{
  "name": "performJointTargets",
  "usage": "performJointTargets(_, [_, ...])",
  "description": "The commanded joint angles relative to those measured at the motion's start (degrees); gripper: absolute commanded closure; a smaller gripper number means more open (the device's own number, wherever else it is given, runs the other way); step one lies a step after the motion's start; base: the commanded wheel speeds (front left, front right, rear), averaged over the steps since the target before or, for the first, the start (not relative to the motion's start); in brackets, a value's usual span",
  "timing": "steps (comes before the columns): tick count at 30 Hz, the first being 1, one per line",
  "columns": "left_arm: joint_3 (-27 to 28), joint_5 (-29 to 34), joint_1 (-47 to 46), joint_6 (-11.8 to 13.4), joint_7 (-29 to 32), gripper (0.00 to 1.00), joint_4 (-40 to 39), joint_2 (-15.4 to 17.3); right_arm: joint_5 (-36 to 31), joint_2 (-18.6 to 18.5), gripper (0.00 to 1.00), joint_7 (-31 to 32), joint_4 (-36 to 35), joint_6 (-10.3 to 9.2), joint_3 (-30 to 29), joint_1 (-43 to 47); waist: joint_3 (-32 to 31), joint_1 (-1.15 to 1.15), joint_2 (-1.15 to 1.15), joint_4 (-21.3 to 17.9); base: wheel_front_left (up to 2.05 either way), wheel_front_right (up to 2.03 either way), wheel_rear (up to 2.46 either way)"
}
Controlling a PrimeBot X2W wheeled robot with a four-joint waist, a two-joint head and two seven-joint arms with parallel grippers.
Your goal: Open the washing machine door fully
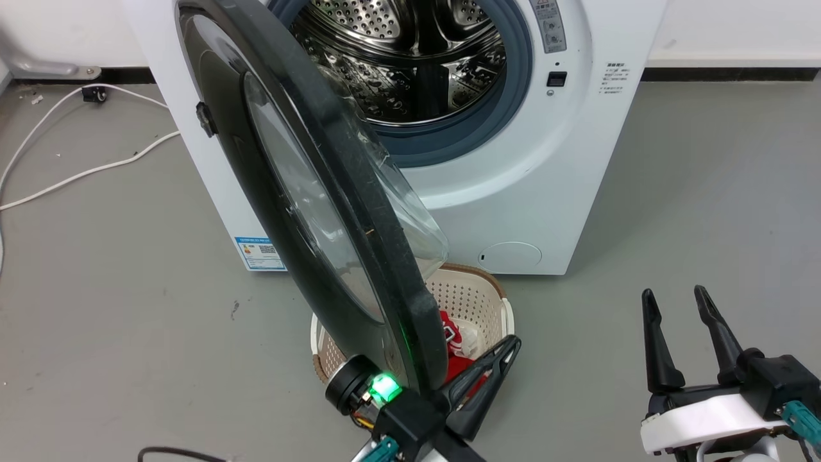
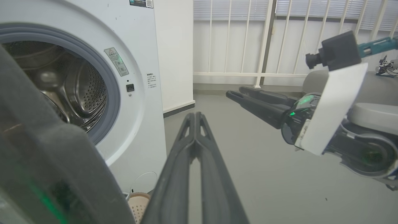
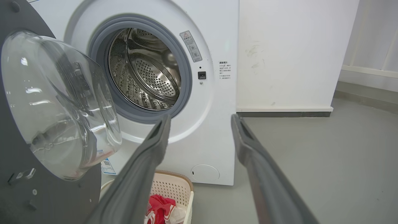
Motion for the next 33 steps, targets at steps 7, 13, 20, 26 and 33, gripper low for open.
performJointTargets(7, [1.9, -1.5, -3.4, 2.4, -0.1, 1.0, 5.8, -1.7, 1.0, 0.1, 0.0, -0.1, 0.9, -0.04, 0.1, -1.0, 0.3, 0.0, 0.0, -0.4, 0.0, 0.0, 0.0])
performJointTargets(13, [3.2, -2.2, -3.0, 4.1, -0.1, 1.0, 7.5, -2.1, 1.7, 0.1, 0.0, -0.1, 1.4, -0.04, 0.5, -0.9, 0.1, 0.0, 0.0, 0.0, 0.0, 0.0, 0.0])
performJointTargets(20, [4.7, -2.2, -3.2, 5.5, -0.1, 1.0, 7.8, -2.0, 2.3, 0.1, 0.0, -0.1, 1.7, -0.04, 0.9, -1.0, 0.0, 0.0, 0.0, 0.9, 0.0, 0.0, 0.0])
performJointTargets(26, [4.9, -1.7, -1.7, 5.7, -0.1, 1.0, 6.9, -2.1, 2.6, 0.1, 0.0, -0.1, 1.9, -0.04, 1.0, -0.7, -0.3, 0.0, 0.0, 1.3, 0.0, 0.0, 0.0])
performJointTargets(33, [6.3, -0.8, 1.8, 6.7, -0.1, 1.0, 4.4, -1.2, 2.8, 0.1, 0.0, -0.1, 2.6, -0.04, 1.2, 0.2, -0.9, 0.0, 0.0, 2.5, 0.0, 0.0, 0.0])
